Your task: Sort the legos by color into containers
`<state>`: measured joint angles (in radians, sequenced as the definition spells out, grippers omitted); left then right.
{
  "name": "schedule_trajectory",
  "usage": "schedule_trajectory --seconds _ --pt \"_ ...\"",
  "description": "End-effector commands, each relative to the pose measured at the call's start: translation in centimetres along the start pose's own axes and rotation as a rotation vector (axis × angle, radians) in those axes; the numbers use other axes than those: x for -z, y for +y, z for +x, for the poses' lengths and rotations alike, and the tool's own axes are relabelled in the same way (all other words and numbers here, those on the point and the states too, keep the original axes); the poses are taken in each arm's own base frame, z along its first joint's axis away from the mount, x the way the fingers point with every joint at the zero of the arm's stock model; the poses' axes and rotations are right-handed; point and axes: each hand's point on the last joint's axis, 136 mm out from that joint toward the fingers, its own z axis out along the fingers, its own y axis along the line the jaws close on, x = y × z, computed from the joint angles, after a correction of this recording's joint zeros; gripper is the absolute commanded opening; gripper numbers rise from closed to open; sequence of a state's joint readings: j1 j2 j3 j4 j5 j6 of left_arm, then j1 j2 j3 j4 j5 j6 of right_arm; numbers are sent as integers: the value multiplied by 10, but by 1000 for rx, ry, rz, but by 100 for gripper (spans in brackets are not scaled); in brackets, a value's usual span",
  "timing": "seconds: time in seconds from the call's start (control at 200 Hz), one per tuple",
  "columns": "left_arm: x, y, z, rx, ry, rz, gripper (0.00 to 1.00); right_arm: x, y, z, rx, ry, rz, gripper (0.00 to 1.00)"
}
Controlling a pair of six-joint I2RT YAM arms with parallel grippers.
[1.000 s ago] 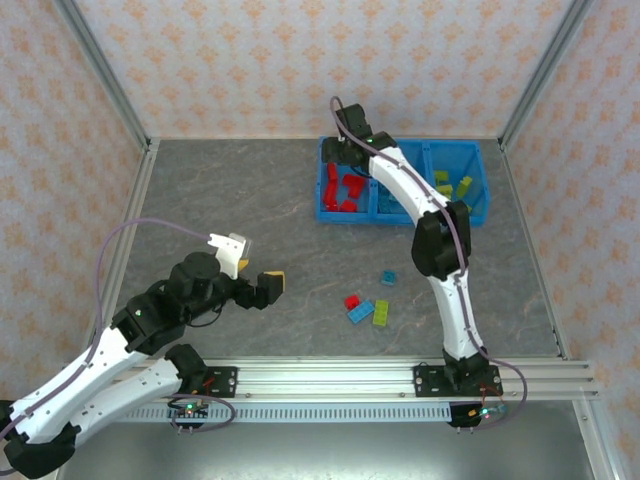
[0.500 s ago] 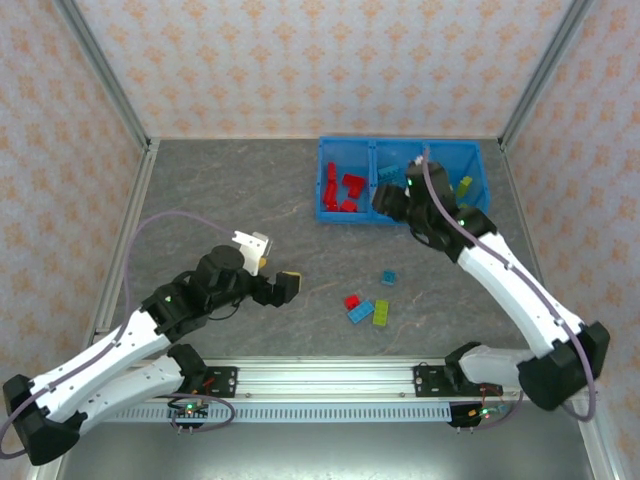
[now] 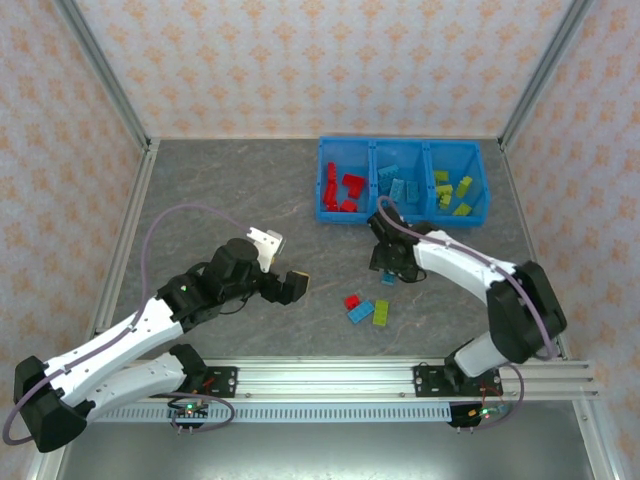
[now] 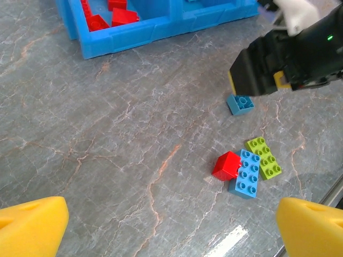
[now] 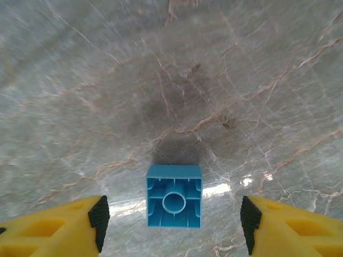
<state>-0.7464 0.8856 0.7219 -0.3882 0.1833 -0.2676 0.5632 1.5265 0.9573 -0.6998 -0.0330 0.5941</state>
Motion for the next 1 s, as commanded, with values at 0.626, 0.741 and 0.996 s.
schedule_trajectory --seconds 0.626,0.741,0.996 --pt "7 1 0 1 -28 -3 100 72 -9 -72 -76 -375 -20 24" --pt "9 1 -2 8 -39 1 100 105 -6 -119 -88 -524 -31 23" --pt "14 10 2 42 -48 -42 100 95 21 -217 -30 -597 43 23"
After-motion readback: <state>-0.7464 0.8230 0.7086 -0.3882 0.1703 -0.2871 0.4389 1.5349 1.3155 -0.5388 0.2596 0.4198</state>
